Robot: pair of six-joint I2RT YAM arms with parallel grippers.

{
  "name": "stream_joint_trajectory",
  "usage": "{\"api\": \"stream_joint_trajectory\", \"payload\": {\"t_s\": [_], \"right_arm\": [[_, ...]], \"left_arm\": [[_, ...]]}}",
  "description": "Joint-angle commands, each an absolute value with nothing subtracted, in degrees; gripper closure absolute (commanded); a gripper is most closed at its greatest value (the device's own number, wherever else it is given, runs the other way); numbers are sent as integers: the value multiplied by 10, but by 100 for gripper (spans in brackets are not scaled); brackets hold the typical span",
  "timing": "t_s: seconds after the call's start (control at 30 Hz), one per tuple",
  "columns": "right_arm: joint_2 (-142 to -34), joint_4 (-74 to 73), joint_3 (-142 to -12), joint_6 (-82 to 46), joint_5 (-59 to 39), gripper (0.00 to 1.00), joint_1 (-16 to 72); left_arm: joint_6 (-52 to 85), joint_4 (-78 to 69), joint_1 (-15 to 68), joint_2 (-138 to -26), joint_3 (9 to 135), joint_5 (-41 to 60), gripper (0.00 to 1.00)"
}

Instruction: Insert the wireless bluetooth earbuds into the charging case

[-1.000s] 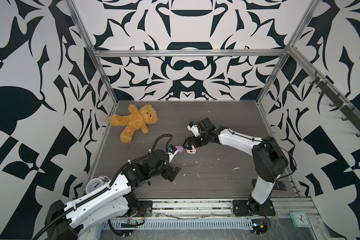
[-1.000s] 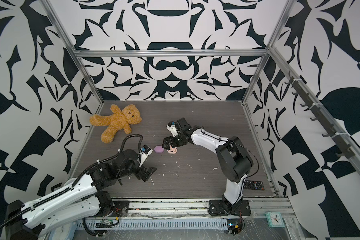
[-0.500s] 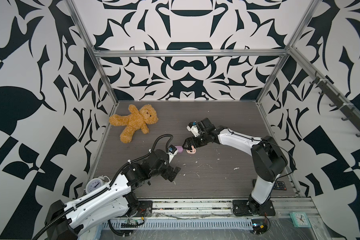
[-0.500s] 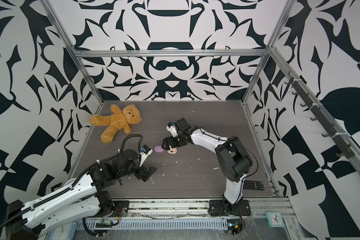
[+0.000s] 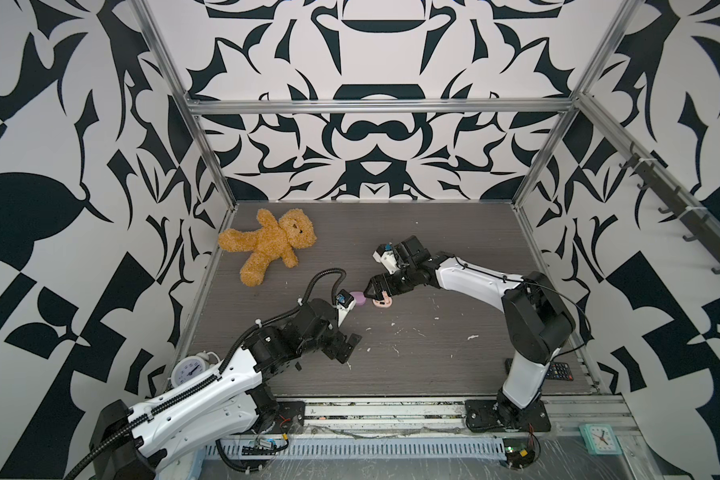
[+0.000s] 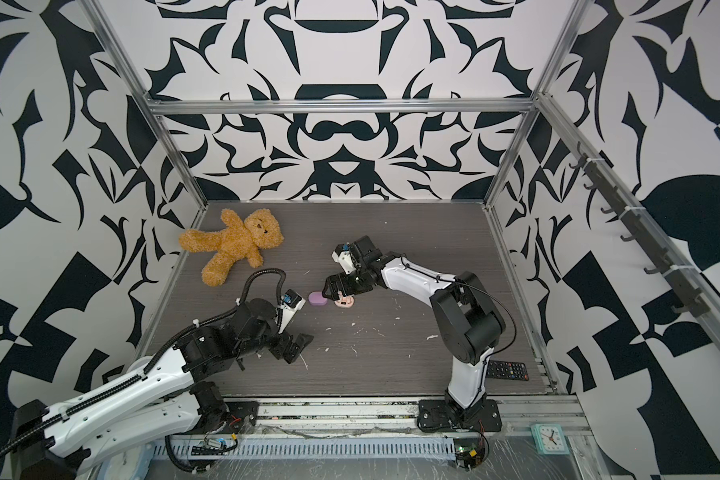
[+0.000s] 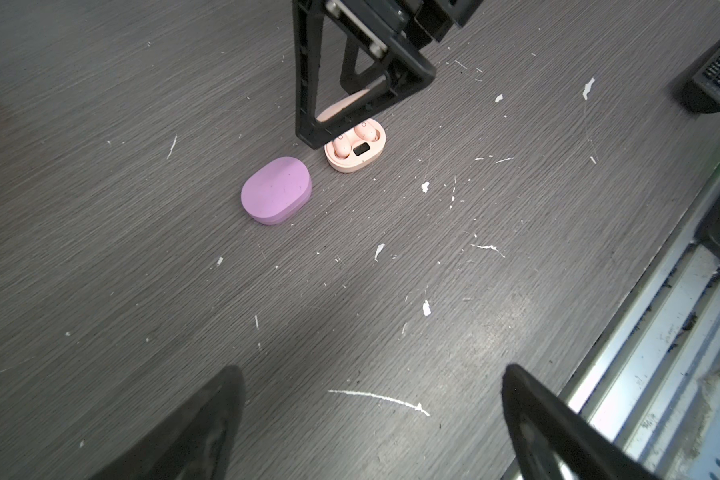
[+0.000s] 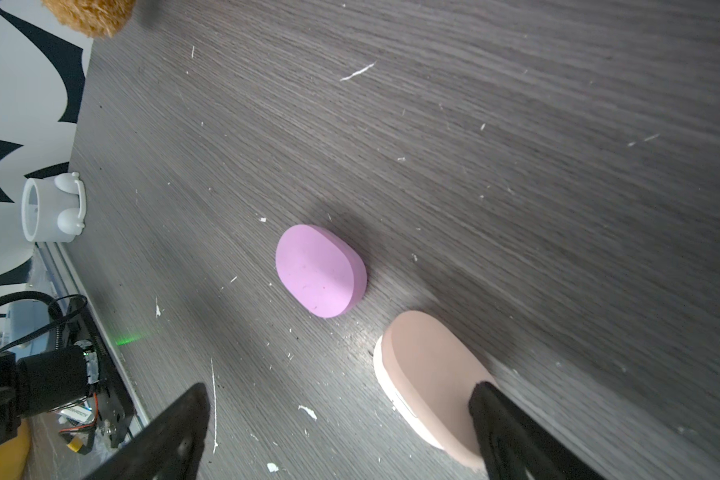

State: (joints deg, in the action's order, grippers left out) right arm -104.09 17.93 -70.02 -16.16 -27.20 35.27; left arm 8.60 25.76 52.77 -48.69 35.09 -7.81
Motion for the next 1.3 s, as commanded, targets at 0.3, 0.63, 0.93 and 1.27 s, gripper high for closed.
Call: {"api": "stream_joint_trajectory", "payload": {"t_s": [0.3, 0.63, 0.93, 1.27], "right_arm": [[-1015, 163, -686, -171, -281, 0, 355], [-936, 161, -671, -173, -215, 0, 355], [-831, 171, -652, -168, -97, 0, 351], [-648, 88, -513, -105, 128, 0, 348]], "left_arm": [[90, 264, 526, -477, 354, -81, 1], [89, 265, 526, -470, 354, -86, 1], [90, 263, 526, -418, 351, -46, 1], [151, 267, 524, -379, 353, -303, 1]]}}
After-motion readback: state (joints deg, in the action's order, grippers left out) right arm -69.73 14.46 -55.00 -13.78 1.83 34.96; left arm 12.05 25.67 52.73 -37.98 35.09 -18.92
